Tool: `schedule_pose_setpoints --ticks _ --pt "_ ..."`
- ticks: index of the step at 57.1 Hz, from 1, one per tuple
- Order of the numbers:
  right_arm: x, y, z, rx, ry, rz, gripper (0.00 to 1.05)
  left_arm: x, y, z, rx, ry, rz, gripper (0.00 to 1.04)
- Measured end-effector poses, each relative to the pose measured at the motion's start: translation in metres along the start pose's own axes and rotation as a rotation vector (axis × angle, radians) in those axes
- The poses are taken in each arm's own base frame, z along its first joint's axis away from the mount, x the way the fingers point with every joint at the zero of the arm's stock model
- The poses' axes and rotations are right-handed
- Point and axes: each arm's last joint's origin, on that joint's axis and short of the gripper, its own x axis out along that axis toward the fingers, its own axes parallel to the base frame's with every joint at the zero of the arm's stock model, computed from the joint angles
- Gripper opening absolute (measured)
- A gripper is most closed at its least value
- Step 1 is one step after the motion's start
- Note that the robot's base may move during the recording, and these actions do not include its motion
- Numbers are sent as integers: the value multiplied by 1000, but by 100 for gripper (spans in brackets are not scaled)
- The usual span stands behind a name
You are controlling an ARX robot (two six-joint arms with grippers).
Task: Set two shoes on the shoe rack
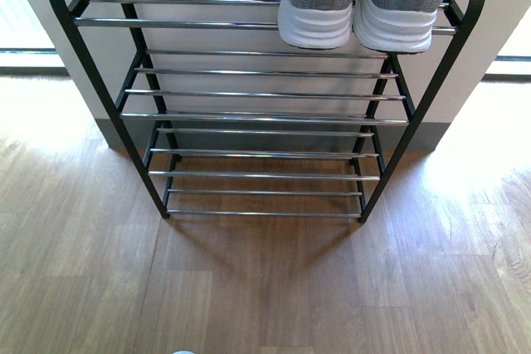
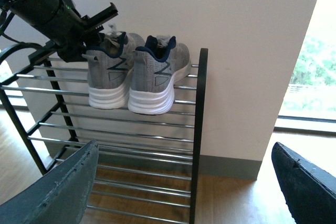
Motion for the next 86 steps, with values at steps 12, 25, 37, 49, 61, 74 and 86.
schedule_pose_setpoints --ticks 12,25,37,49,61,74,86 --pt "0 0 0 0 0 0 96 0 0 1 57 0 -4 18" --pt "0 0 0 0 0 0 96 -6 1 -1 159 -66 18 62" --pt "0 0 0 0 0 0 96 -45 3 2 191 -167 -3 97" --pt "0 0 0 0 0 0 96 -89 23 1 182 -284 -6 95" --pt "0 0 0 0 0 0 96 -145 57 -3 163 -396 -12 95" --pt "0 0 0 0 0 0 96 -208 115 -14 160 -510 50 95" --pt "0 0 0 0 0 0 96 -253 169 -31 161 -590 113 95"
